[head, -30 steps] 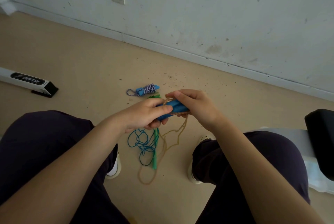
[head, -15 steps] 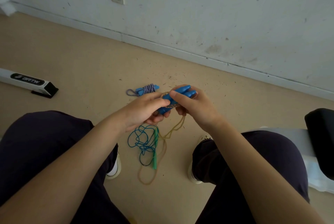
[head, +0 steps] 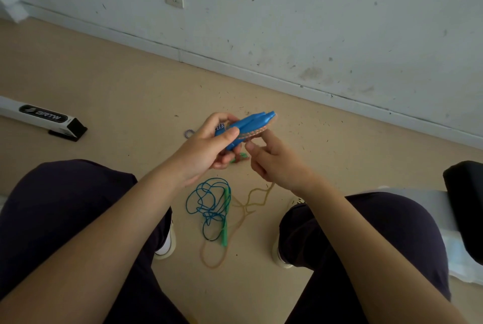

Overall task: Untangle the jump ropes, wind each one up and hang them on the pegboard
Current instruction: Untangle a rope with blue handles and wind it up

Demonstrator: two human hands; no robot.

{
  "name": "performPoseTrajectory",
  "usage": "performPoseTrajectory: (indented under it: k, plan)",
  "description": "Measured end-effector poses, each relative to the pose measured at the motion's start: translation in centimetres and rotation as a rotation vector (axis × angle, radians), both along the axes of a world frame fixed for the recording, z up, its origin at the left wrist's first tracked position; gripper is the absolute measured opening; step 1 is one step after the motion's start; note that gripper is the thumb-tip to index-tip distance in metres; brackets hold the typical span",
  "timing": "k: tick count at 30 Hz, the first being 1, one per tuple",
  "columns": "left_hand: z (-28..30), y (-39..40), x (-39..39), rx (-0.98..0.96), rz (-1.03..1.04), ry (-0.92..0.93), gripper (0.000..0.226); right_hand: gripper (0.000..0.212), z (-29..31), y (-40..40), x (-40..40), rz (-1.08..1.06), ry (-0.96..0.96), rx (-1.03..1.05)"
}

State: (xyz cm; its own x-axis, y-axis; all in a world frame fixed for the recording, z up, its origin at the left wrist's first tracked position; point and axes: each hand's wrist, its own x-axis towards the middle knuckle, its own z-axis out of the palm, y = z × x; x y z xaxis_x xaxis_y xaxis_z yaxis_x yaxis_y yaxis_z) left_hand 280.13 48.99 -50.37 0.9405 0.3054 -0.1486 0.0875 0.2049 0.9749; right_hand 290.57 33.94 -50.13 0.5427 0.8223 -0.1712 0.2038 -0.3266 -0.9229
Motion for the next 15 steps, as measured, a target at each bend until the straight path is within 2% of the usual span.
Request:
performPoseTrajectory:
  k: [2, 4, 8, 10, 15]
  plan:
    - [0.1, -0.1, 0.0, -0.015, 0.022, 0.023, 0.007, 0.012, 0.2, 0.1, -0.2, -0.01, 0.005, -0.009]
    - [0.1, -0.1, 0.1, 0.012, 0.049, 0.043, 0.009, 0.009, 0.2, 0.3, -0.4, -0.024, 0.003, -0.002]
    - [-0.5, -0.1, 0.4, 0.297, 0.127, 0.115, 0.016, 0.013, 0.0, 0.4, -0.3, 0.024, -0.07, -0.045]
    - [-0.9, 0.1, 0.6, 0.377, 0.191, 0.127, 0.017, 0.017, 0.1, 0.2, -0.5, 0.064, -0.123, -0.061]
    - [-0.9, 0.7, 0.6, 0.35, 0.149, 0.118, 0.015, 0.018, 1.6, -0.3, 0.0, 0.049, -0.329, 0.012]
